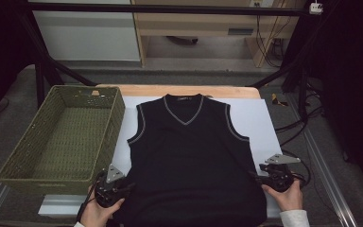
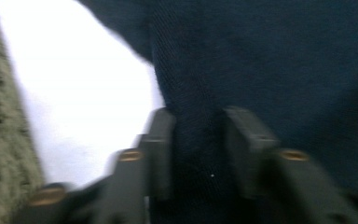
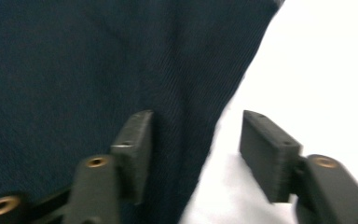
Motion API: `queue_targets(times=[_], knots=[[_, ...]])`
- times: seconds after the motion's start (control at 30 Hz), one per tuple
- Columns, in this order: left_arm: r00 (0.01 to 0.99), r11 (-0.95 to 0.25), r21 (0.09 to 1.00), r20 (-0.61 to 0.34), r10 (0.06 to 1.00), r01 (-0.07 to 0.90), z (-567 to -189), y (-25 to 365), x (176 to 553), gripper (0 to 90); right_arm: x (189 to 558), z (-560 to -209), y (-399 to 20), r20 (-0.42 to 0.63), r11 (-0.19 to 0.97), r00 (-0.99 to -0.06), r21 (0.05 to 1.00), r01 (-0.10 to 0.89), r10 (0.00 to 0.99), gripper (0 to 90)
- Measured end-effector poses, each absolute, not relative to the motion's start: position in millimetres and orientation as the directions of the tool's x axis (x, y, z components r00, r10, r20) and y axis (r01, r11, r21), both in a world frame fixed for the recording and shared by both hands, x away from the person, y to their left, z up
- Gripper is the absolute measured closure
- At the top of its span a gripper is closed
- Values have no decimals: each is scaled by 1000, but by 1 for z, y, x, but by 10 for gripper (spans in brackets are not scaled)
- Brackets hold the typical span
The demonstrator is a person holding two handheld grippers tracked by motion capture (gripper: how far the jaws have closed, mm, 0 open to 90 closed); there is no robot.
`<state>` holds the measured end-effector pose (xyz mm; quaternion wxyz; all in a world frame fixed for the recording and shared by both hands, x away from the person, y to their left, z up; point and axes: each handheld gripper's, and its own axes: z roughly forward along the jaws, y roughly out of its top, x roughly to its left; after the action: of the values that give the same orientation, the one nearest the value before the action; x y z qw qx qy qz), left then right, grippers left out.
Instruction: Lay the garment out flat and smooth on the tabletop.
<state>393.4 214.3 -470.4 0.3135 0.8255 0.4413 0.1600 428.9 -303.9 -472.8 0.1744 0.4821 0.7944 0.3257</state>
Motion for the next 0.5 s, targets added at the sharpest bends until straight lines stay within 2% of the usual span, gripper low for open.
queue_targets(times=[0.03,0.07,0.13,0.17,0.33,0.43,0.5], knots=[[569,-436,651,7,822,621,-469,212,392,698,429,-475,-304,42,333,-483,672,662,875,505],[579,-450,646,15,815,617,-468,212,392,806,427,-475,-303,47,325,-480,679,658,876,617],[589,-482,633,49,806,606,-467,208,390,831,426,-472,-303,90,322,-497,660,679,863,817],[594,-490,627,53,803,606,-465,207,390,839,425,-471,-302,86,325,-495,656,682,865,839],[584,-476,684,89,807,552,-430,221,379,851,411,-457,-308,107,306,-485,654,691,868,862],[606,-505,668,101,789,546,-424,222,373,842,391,-450,-313,90,307,-471,648,697,877,859],[603,-511,678,124,788,528,-426,219,371,764,380,-454,-313,96,311,-470,634,709,877,788]])
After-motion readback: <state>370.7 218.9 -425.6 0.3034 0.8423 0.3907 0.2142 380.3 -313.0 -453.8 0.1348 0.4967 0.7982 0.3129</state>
